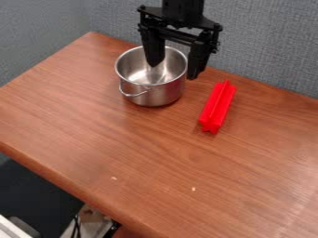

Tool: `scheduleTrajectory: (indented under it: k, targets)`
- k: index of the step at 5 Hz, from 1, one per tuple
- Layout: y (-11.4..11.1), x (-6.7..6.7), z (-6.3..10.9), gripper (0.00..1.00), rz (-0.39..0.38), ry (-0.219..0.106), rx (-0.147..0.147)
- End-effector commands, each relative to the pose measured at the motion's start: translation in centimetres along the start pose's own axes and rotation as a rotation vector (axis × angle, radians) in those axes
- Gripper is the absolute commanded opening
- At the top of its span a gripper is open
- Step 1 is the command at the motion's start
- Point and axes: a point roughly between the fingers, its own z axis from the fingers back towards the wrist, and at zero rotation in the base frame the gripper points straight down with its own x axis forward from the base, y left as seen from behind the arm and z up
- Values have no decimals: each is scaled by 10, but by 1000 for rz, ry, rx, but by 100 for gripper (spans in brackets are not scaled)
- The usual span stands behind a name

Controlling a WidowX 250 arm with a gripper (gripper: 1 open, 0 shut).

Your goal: Put the red object in the metal pot

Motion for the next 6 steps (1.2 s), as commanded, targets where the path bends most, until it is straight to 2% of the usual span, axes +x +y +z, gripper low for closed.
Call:
scheduleTrajectory:
  k: [1, 2, 4, 6]
  targets:
    - [-1, 0, -8, 100, 0, 19, -1]
    - [-10, 14, -20, 100, -18, 14, 6]
    - [-33, 42, -42, 100, -74, -22, 23]
    - [-48, 62, -67, 100, -119, -30, 48]
